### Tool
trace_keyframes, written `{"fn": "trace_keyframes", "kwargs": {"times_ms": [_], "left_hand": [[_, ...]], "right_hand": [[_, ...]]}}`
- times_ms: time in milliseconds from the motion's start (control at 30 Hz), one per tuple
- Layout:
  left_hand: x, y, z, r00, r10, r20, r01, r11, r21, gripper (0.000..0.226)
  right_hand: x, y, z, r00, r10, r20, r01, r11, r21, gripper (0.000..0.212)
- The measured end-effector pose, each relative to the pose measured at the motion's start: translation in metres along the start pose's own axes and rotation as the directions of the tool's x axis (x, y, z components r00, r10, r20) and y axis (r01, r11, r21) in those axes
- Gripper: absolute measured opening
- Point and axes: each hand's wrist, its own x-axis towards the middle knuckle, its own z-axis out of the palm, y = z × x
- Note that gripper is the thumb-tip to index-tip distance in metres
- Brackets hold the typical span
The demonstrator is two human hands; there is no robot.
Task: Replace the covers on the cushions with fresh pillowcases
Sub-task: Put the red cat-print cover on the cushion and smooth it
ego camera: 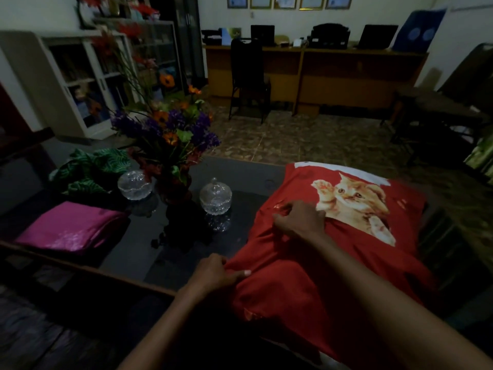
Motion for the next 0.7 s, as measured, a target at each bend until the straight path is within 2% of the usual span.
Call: {"fn": "trace_keyframes", "kwargs": {"times_ms": [100,233,300,367,400,500,600,633,700], "left_hand": [[-0.005,-0.005,-0.001,1.0,-0.009,0.004,0.009,1.0,-0.025,0.089],[-0.008,-0.014,0.006,1.0,-0.021,-0.02,0.019,0.998,-0.062,0.084],[-0.012,-0.017,0.012,0.997,-0.013,-0.071,0.008,0.997,-0.074,0.071],[-0.016,-0.018,0.017,0.992,-0.004,-0.13,-0.005,0.997,-0.075,0.064],[-0.018,-0.018,0.018,0.99,-0.009,-0.143,-0.002,0.997,-0.074,0.062],[-0.018,-0.018,0.018,0.992,0.001,-0.126,-0.004,1.0,-0.026,0.059],[-0.018,-0.018,0.013,0.99,0.039,-0.137,-0.032,0.998,0.054,0.058],[-0.019,-0.016,0.011,0.982,0.071,-0.177,-0.057,0.995,0.078,0.057],[-0.021,-0.001,0.009,0.932,0.209,-0.297,-0.197,0.978,0.069,0.052]], "right_hand": [[0.006,-0.011,0.022,0.996,-0.039,0.086,0.05,0.99,-0.13,0.054],[0.003,-0.032,0.032,0.993,-0.118,0.03,0.122,0.975,-0.187,0.029],[0.01,-0.036,0.025,0.998,-0.044,-0.048,0.037,0.991,-0.127,0.024],[0.019,-0.034,0.018,0.99,0.079,-0.12,-0.083,0.996,-0.032,0.027],[0.019,-0.033,0.018,0.987,0.097,-0.132,-0.099,0.995,-0.01,0.027],[0.015,-0.028,0.019,0.998,-0.03,-0.051,0.032,0.999,0.019,0.024],[0.017,-0.006,-0.002,0.982,-0.145,0.124,0.128,0.982,0.14,0.04],[0.017,0.005,-0.017,0.976,-0.16,0.145,0.142,0.982,0.125,0.047],[0.013,0.032,-0.049,0.976,-0.131,0.174,0.128,0.991,0.031,0.056]]}}
